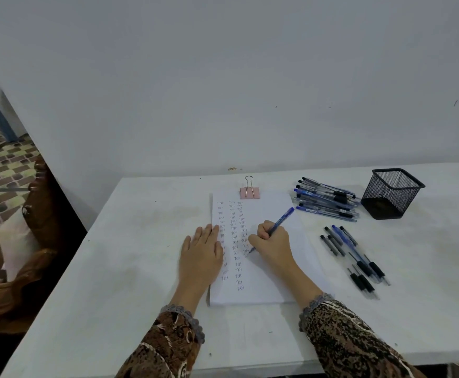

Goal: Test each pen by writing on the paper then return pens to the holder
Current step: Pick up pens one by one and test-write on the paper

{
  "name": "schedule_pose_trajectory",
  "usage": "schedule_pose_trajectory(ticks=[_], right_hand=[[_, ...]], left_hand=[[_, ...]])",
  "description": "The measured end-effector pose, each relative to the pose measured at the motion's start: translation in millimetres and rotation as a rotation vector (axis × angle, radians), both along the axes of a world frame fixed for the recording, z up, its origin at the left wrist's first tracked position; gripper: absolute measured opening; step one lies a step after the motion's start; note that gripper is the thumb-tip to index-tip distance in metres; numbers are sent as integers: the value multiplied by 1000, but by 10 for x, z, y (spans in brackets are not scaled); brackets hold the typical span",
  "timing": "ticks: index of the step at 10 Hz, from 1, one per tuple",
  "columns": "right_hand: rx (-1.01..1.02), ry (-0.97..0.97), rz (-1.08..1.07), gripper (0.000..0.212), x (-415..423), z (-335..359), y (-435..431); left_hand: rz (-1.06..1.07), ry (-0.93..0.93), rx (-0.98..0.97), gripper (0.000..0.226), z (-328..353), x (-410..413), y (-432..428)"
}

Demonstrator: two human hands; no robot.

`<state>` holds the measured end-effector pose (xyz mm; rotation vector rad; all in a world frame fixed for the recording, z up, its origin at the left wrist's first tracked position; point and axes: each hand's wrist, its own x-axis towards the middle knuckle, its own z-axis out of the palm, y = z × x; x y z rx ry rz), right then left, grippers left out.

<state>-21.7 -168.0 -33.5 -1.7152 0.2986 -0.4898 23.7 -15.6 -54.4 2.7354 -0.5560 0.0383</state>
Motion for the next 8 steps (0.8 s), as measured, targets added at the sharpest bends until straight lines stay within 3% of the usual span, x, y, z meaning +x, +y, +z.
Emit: schedule_pose_trajectory(ticks=[4, 6, 7, 8], right_hand=[[80, -4, 23, 49, -6, -20, -4], [746, -16, 82, 31, 40, 80, -156], [1049, -79, 47, 40, 89, 57, -227], [1230, -123, 30, 34, 103, 27, -248]], left_hand=[[-5, 19, 1, 49, -17, 8, 10], [-5, 19, -2, 49, -31, 19, 12], [-3, 17, 0, 49, -30, 20, 14], [-6, 17, -2, 49, -23, 11, 6]])
